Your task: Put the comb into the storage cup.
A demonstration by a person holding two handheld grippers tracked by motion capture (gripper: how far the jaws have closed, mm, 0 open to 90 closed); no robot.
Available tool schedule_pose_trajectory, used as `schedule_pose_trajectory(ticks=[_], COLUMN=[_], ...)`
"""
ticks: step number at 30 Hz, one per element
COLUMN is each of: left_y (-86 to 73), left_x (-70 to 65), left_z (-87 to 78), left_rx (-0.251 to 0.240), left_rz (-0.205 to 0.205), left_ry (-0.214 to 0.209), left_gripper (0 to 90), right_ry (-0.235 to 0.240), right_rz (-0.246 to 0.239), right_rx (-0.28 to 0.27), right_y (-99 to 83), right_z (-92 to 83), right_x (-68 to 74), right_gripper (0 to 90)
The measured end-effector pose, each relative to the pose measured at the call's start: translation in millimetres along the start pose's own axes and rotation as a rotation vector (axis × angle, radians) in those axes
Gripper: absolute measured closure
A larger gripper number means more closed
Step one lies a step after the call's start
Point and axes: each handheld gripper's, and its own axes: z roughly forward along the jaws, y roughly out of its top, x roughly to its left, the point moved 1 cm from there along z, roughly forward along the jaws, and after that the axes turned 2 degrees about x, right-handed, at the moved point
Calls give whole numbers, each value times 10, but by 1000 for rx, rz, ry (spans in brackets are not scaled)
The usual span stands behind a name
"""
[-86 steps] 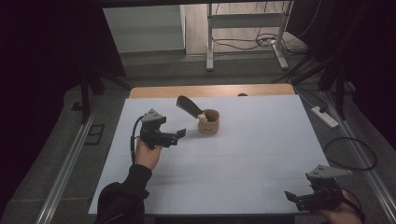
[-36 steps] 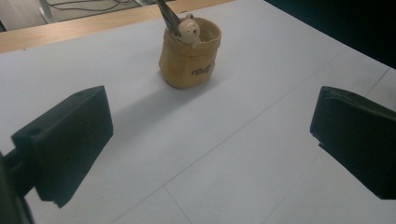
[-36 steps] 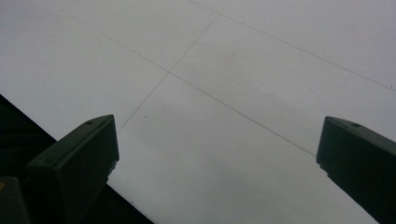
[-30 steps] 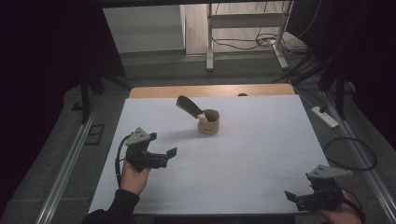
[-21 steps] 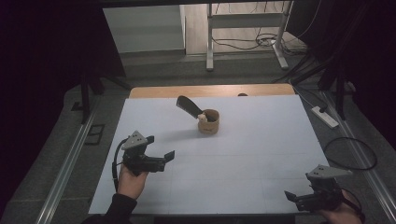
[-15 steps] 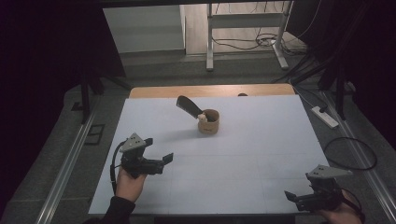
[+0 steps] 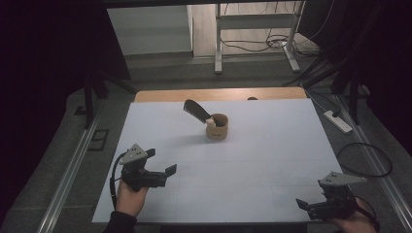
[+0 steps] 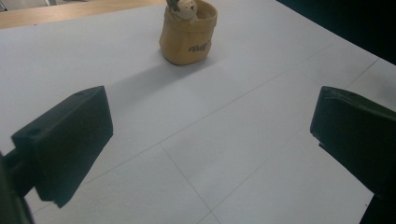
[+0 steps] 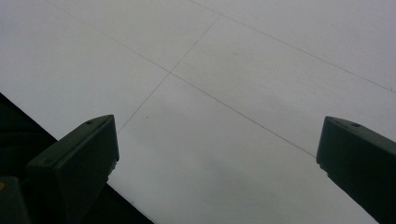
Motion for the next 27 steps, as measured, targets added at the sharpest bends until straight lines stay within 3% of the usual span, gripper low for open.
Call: schedule_pose_trajectory(ticks=[21, 27], left_y=[-208, -261], left_x=[-4, -28], left_z=[-240, -284], left_rx=[10, 29], left_rz=[-27, -19], left_ry=[13, 37], left_gripper=[0, 0], right_ry=[-5, -9], right_rz=[-3, 2], right_rx=[1, -2], right_y=[2, 1], right_z=[1, 0], right_x=[3, 1], right_gripper=[0, 0])
